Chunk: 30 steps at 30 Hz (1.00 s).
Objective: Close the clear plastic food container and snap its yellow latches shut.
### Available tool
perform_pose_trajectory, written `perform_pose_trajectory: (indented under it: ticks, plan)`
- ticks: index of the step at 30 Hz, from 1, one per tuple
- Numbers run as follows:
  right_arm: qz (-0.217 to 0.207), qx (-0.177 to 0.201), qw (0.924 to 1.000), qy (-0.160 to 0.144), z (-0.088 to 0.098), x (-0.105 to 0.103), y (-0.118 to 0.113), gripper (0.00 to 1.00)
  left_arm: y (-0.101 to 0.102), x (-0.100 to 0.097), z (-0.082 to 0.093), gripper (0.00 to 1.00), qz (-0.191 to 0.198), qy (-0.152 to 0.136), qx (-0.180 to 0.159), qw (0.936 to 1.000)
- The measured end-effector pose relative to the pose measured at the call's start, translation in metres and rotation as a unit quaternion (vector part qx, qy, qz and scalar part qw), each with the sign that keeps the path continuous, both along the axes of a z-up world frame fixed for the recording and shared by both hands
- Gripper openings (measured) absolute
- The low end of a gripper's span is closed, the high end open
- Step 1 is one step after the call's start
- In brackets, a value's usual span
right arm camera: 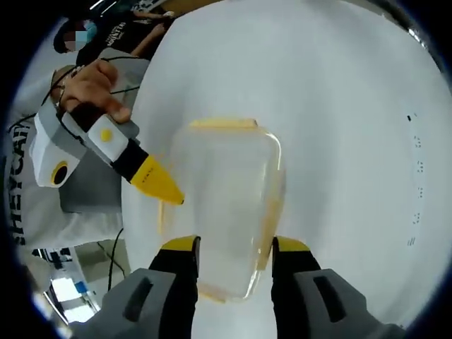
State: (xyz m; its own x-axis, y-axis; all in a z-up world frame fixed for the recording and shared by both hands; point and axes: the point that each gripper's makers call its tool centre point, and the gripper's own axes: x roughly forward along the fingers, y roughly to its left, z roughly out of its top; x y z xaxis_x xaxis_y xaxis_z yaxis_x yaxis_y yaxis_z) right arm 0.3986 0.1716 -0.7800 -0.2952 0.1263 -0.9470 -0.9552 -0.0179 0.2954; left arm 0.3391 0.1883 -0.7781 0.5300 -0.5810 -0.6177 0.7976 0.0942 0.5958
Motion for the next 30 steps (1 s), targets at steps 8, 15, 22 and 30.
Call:
perform_pose_trajectory:
  ticks: [8,15,22,30]
  plan:
    - [0.004,0.005,0.9965,-0.084,0.004,-0.003,-0.002,0.36,-0.004,0.003,0.000,0.19,0.018,0.005,-0.001,0.9998]
    - [-0.002,0.012,0.9894,-0.145,0.006,0.000,-0.002,0.35,-0.005,0.003,-0.006,0.29,-0.004,-0.012,0.032,0.9994]
    - [-0.023,0.039,0.9841,-0.172,0.008,0.001,-0.001,0.28,0.002,0.007,0.000,0.25,0.007,0.021,0.024,0.9995]
    - [-0.050,0.061,0.9761,-0.202,0.011,0.000,-0.010,0.44,0.010,0.002,0.010,0.52,0.009,0.079,-0.016,0.9967]
